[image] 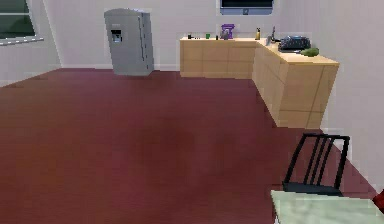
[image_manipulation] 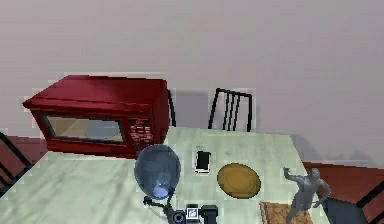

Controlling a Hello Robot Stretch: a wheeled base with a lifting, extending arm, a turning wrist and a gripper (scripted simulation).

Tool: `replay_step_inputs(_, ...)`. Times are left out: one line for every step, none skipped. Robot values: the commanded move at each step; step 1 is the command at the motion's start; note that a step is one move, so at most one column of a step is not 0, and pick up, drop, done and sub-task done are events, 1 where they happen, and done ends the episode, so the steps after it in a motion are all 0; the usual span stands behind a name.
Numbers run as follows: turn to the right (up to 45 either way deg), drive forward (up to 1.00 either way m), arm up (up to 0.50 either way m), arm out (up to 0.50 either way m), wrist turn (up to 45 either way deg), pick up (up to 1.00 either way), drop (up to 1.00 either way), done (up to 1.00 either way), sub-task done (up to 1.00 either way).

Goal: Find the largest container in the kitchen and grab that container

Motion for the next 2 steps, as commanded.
replay_step_inputs(0.0, 0.00, 0.10, 0.00, 0.0, 0.00, 0.00, 0.00, 0.00)
replay_step_inputs(0.0, 0.00, 0.00, 0.00, 0.0, 0.00, 0.00, 1.00, 0.00)
